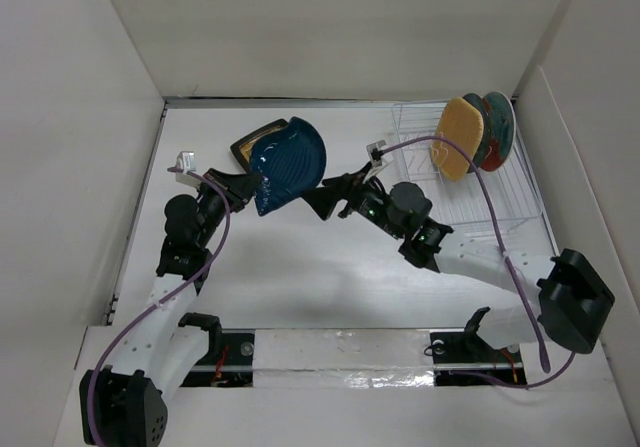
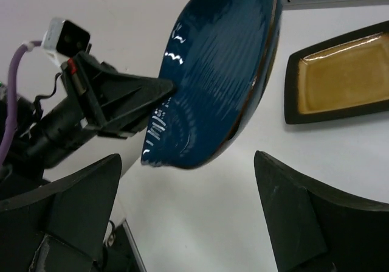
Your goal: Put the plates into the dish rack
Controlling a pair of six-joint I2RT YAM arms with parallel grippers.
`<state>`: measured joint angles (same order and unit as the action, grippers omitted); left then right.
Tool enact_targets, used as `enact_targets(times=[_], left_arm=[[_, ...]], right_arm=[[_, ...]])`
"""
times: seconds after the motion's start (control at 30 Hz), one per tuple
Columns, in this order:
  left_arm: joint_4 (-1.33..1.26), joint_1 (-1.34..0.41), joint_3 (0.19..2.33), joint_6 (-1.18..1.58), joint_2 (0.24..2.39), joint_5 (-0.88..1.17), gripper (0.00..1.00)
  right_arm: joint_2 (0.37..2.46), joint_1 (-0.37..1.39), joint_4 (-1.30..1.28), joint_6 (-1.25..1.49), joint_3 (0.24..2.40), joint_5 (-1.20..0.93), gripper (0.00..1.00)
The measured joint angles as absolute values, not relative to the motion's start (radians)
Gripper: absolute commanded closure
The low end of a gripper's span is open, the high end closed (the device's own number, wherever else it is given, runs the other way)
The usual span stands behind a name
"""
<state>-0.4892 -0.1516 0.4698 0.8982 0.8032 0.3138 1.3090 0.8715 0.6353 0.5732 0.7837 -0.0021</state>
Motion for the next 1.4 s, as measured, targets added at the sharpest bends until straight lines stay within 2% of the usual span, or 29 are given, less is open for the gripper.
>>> enact_targets(times=[0.17, 0.27, 0.3, 0.47, 0.5, 0.53, 0.6, 0.67, 0.7, 0.83, 0.93, 1.07, 1.23, 1.4], left_arm=[[-0.498, -0.151, 0.467, 0.900, 0.794, 0.321, 1.00], [-0.525, -0.151, 0.451, 0.905, 0.794, 0.333, 1.00], [-0.530, -0.151, 0.443, 0.905, 0.795, 0.334, 1.00], [-0.548, -0.157, 0.379, 0.921, 0.796, 0.339, 1.00], [-0.550, -0.163, 0.369, 0.920, 0.796, 0.329, 1.00], [-0.568, -0.166, 0.359, 0.925, 0.797, 0.326, 1.00], [-0.588, -0.171, 0.352, 0.929, 0.797, 0.313, 1.00], [-0.603, -0.176, 0.345, 0.942, 0.798, 0.315, 0.75], [-0.607, -0.176, 0.344, 0.950, 0.801, 0.321, 0.57], [-0.600, -0.198, 0.345, 0.941, 0.805, 0.364, 0.37], [-0.544, -0.215, 0.374, 0.905, 0.804, 0.395, 0.34], [-0.474, -0.239, 0.479, 0.828, 0.795, 0.424, 0.34], [-0.406, -0.286, 0.564, 0.713, 0.756, 0.429, 0.36], [-0.280, -0.393, 0.603, 0.570, 0.747, 0.418, 0.37]], right_arm=[[1.424, 0.867, 0.641, 0.592, 0.841, 0.036, 0.09], [1.508, 0.860, 0.644, 0.609, 0.885, 0.044, 0.22], [1.530, 0.858, 0.646, 0.614, 0.898, 0.046, 0.35], [1.578, 0.857, 0.668, 0.660, 0.934, 0.081, 0.82], [1.579, 0.854, 0.675, 0.673, 0.939, 0.086, 0.94], [1.579, 0.851, 0.668, 0.665, 0.947, 0.086, 0.98], [1.579, 0.850, 0.673, 0.674, 0.953, 0.091, 1.00], [1.579, 0.851, 0.674, 0.664, 0.955, 0.105, 1.00], [1.579, 0.851, 0.674, 0.660, 0.956, 0.105, 1.00], [1.570, 0.842, 0.612, 0.611, 0.958, 0.118, 1.00], [1.525, 0.807, 0.501, 0.556, 0.962, 0.117, 1.00], [1.441, 0.672, 0.260, 0.444, 1.016, 0.146, 1.00], [1.371, 0.516, -0.052, 0.290, 1.202, 0.254, 1.00], [1.365, 0.369, -0.253, 0.173, 1.411, 0.320, 1.00]])
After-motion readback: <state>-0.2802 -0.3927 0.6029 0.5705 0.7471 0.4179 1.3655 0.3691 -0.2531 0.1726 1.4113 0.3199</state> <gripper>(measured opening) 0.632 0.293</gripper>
